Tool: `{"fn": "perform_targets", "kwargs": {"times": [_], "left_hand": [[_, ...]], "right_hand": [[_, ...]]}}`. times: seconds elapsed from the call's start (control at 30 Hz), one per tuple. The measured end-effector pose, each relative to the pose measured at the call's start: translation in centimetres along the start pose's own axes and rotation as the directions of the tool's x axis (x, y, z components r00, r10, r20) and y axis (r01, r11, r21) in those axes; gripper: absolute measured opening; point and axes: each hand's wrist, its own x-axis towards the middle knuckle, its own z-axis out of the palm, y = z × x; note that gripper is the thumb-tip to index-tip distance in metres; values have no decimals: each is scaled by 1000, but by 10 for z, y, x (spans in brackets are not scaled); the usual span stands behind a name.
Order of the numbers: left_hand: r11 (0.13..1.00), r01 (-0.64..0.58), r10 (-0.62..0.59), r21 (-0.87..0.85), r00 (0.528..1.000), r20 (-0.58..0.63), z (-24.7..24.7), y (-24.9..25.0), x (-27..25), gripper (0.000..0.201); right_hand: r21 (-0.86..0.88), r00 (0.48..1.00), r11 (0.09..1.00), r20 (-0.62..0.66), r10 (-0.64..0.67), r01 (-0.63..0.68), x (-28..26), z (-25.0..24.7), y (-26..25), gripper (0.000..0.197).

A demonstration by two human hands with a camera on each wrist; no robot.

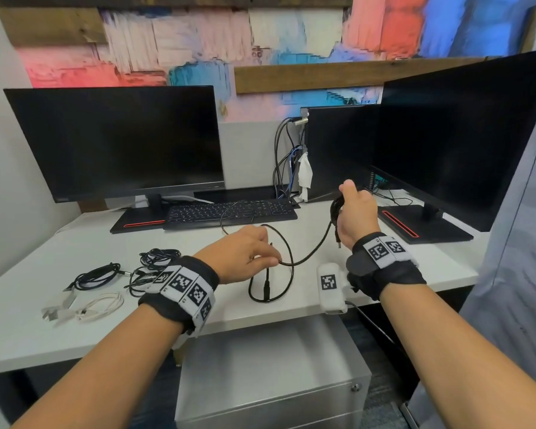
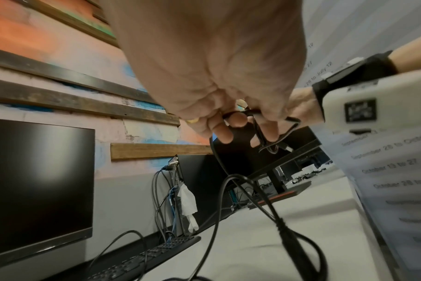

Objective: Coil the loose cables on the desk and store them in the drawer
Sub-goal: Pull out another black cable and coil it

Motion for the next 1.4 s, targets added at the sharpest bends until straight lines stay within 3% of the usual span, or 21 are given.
{"fn": "perform_targets", "kwargs": {"times": [0.2, 0.3, 0.4, 0.67, 0.77, 0.9, 0.97, 1.1, 1.4], "left_hand": [[991, -111, 88, -69, 959, -269, -10, 5, 7, 26], [985, -97, 34, -145, 922, -385, -13, 2, 13, 21], [978, -31, -80, -208, 862, -501, -18, -8, 14, 13], [941, 268, -330, -206, 861, -387, -14, -28, 18, 19], [923, 319, -379, -213, 846, -375, -12, -30, 19, 21], [885, 380, -456, -268, 823, -338, -8, -38, 16, 23], [842, 392, -506, -372, 812, -291, -6, -37, 14, 24], [727, 423, -571, -541, 809, -136, 3, -25, 14, 18], [798, 445, -463, -407, 884, 58, 32, -14, 9, 35]], "right_hand": [[-265, 983, 948, 100, -155, 177, 2, 3, 11, 18], [-453, 957, 857, 255, -138, 244, -1, 3, 13, 23], [-534, 921, 802, 387, -49, 267, -10, -1, 12, 21], [-519, 764, 748, 645, 26, 413, -26, -7, 1, 49], [-526, 765, 758, 642, 57, 385, -24, -7, -3, 47], [-282, 792, 955, 602, 105, 88, -18, -9, -9, 51], [-80, 792, 993, 599, 121, -91, -15, -12, -11, 50], [195, 819, 945, 563, 112, -263, -11, -12, -13, 50], [609, 871, 674, 479, 108, -419, 1, -13, -17, 47]]}}
